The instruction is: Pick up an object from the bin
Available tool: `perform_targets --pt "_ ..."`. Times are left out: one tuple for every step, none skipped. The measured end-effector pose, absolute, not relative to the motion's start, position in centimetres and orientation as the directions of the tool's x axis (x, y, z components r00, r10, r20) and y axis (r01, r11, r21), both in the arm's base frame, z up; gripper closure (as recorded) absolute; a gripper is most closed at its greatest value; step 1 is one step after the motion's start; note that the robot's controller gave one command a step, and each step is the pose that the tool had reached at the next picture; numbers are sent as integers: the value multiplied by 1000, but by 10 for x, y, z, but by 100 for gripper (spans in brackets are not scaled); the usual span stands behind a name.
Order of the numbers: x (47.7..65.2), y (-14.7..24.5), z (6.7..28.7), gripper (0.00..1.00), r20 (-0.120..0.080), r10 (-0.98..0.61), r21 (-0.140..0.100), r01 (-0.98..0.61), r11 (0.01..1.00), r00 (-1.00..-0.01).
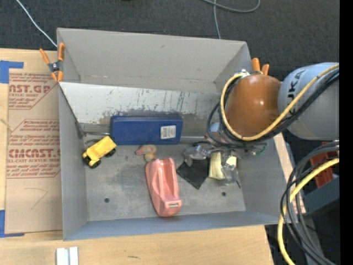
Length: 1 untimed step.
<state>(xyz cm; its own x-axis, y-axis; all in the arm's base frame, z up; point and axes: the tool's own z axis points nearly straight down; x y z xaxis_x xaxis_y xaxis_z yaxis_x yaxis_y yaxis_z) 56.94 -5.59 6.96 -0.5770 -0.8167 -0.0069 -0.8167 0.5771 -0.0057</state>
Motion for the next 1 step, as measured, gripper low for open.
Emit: perform_targets --pt "569 -46 70 0 -6 -532 -1 -532 847 -847"
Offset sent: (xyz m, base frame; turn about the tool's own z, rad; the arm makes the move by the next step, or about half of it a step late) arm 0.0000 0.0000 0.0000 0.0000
